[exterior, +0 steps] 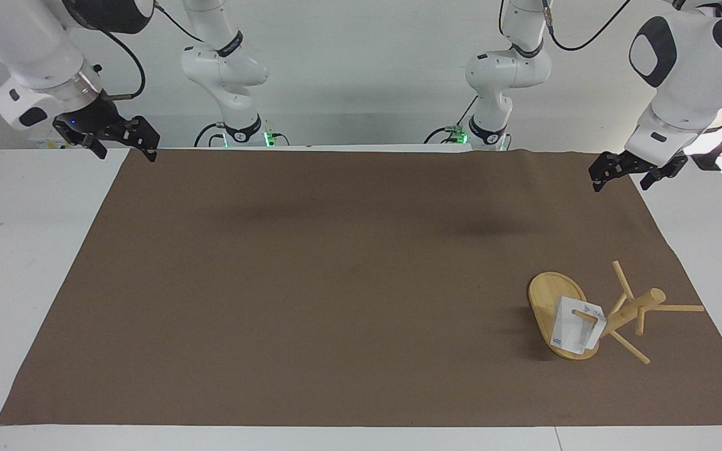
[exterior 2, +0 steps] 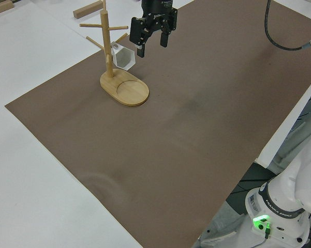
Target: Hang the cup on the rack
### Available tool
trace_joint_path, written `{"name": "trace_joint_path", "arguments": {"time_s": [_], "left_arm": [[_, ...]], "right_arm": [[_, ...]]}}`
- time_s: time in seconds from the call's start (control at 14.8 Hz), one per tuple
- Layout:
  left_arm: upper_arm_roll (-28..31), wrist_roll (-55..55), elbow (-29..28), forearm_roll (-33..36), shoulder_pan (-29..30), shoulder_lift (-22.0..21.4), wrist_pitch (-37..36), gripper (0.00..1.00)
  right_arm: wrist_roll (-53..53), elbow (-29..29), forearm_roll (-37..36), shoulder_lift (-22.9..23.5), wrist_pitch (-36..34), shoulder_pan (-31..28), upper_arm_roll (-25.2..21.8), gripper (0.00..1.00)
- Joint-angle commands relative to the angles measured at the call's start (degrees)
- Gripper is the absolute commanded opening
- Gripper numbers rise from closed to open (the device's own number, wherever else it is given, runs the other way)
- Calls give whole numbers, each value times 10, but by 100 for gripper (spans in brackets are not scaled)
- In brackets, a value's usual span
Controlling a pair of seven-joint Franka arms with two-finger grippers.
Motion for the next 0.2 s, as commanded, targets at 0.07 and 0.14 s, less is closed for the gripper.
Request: {"name": "trace_joint_path", "arguments": {"time_s": [0.07,0.14], "left_arm": [[-2,10,80,-28,1,46,-58,100],[-2,10,80,-36,4,46,-55,100]], "right_arm": [[6,-16,-1,-12,11,-5,6,100],[6,-16,-1,-12,11,-5,6,100]]}}
